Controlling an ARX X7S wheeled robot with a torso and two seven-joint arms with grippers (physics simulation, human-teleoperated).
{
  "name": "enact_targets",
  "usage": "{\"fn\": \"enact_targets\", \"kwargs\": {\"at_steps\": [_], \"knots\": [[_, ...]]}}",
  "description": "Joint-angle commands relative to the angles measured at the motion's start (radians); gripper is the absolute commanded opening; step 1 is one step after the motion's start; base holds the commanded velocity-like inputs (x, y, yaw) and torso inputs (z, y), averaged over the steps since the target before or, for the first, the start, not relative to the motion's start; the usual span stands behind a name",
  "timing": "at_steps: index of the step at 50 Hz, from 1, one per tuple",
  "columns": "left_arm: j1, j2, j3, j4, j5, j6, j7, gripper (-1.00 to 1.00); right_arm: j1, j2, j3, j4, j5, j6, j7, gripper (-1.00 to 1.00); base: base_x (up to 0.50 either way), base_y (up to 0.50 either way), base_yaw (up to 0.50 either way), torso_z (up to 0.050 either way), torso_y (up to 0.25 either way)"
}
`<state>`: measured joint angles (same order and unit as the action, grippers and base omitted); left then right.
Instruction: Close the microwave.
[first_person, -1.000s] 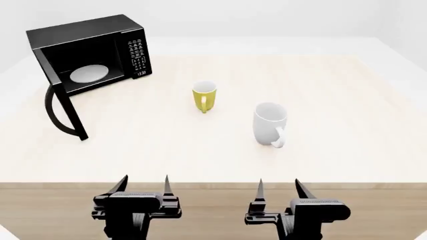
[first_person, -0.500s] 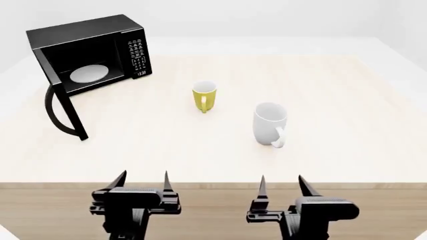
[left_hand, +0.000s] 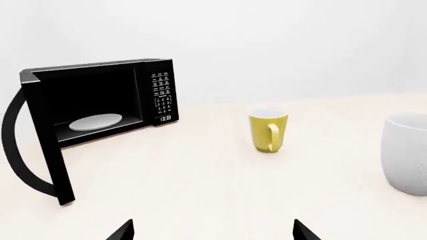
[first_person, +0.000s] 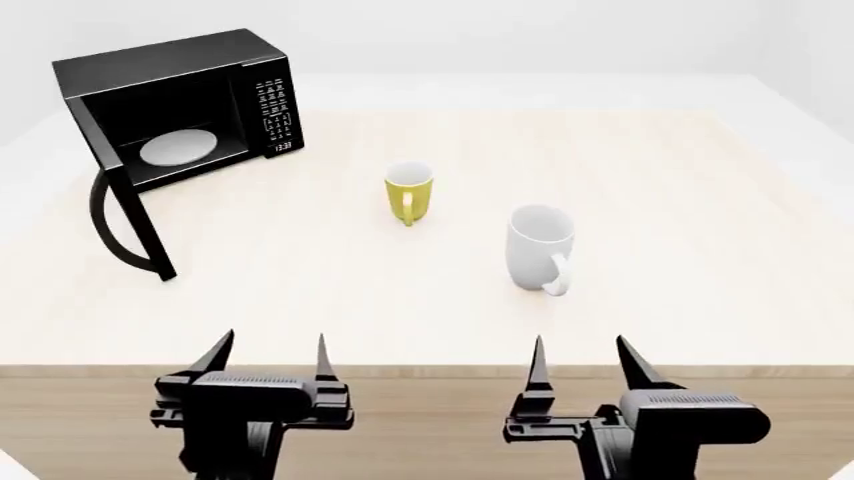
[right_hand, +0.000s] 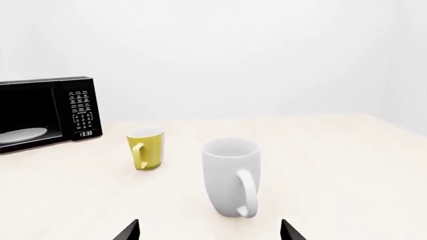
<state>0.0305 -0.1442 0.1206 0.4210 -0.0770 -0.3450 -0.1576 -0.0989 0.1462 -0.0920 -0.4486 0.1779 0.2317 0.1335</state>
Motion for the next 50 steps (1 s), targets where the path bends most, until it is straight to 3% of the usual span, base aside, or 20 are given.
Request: {"fn": "enact_targets", "kwargs": {"at_steps": [1,12,15,23,50], "knots": [[0.030,-0.025,0.003,0.143,-0.002,-0.088,-0.022,1.00,-0.031,0.025,0.003,-0.143,0.029,0.086,0.028,1.00,0.00,0.00,0.00,0.000,0.000],[0.048,-0.040,-0.008,0.246,-0.014,-0.134,-0.039,1.00,-0.041,0.045,0.014,-0.228,0.052,0.140,0.049,1.00,0.00,0.00,0.00,0.000,0.000],[0.076,-0.043,-0.009,0.201,-0.015,-0.054,-0.034,1.00,-0.042,0.051,0.016,-0.247,0.054,0.152,0.055,1.00,0.00,0.00,0.00,0.000,0.000],[0.072,-0.047,-0.011,0.196,-0.020,-0.061,-0.042,1.00,-0.051,0.057,0.025,-0.272,0.084,0.155,0.052,1.00,0.00,0.00,0.00,0.000,0.000],[0.082,-0.061,0.011,0.188,-0.025,-0.037,-0.062,1.00,-0.059,0.072,0.015,-0.274,0.103,0.127,0.058,1.00,0.14,0.47,0.00,0.000,0.000]]}}
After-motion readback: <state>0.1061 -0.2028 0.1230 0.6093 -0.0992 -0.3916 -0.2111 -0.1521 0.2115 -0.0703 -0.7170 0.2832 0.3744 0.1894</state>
